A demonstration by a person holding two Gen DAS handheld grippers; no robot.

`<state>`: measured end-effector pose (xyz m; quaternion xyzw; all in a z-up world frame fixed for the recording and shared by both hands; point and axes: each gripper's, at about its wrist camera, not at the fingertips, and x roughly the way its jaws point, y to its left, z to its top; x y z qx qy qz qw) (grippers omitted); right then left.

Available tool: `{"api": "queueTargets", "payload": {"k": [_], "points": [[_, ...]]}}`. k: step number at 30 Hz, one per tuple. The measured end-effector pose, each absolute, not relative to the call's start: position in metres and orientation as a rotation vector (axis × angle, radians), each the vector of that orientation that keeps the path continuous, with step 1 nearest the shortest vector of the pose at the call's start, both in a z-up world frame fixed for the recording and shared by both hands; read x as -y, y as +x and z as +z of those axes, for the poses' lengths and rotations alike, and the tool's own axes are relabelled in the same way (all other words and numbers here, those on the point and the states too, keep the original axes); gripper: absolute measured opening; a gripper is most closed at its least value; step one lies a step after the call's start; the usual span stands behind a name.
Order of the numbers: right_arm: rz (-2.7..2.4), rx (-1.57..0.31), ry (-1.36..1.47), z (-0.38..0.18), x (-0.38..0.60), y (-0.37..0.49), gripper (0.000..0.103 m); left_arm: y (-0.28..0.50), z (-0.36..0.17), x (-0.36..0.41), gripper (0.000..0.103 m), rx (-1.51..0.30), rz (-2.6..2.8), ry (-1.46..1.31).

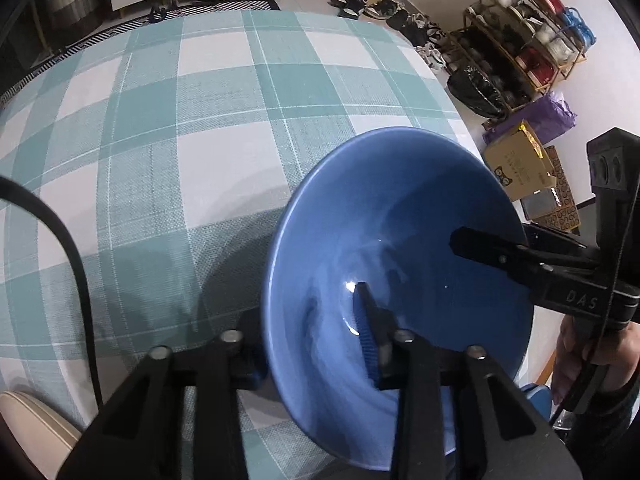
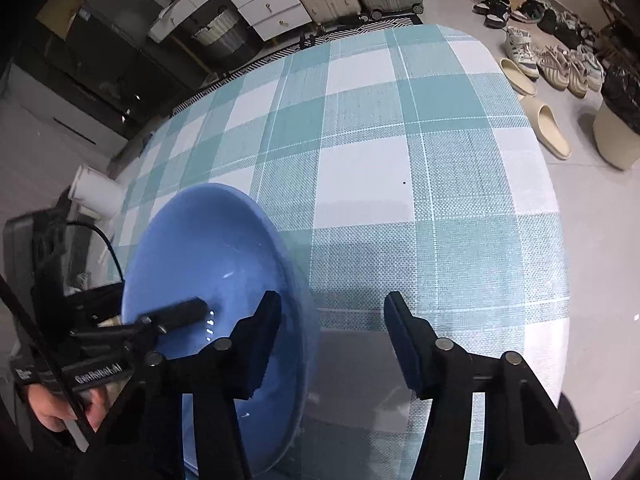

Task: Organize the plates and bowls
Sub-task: 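Grasp the bowl rim with the right tool while the left tool holds it, then carry the blue bowl with both tools toward the nested bowls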

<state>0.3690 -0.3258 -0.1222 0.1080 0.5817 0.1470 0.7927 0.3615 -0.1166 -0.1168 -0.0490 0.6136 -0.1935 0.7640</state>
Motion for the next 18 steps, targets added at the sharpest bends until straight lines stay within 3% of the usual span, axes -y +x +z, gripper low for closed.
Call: {"api": "queueTargets", "payload": {"k": [4,11,16,18], "points": [[0.321,-1.278,0.218,-0.127,0.322,0.371,0.047,0.365,-0.119,0.116,0.014,-1.334,-0.4,-0.092],[0.328,-1.297,0.191,-0.131,0.32,0.377,0.047,0.361,-0.12,0.116,0.013,-1.291,-0.356,-0.037],[0.343,-1.316,0.175,-0.129,0.318,0.379,0.037,0.358,-0.12,0.116,0.009,-1.276,-0.347,-0.017],[0.346,-1.318,0.164,-0.129,0.317,0.379,0.027,0.357,-0.119,0.115,0.01,-1.266,-0.335,-0.012]]}}
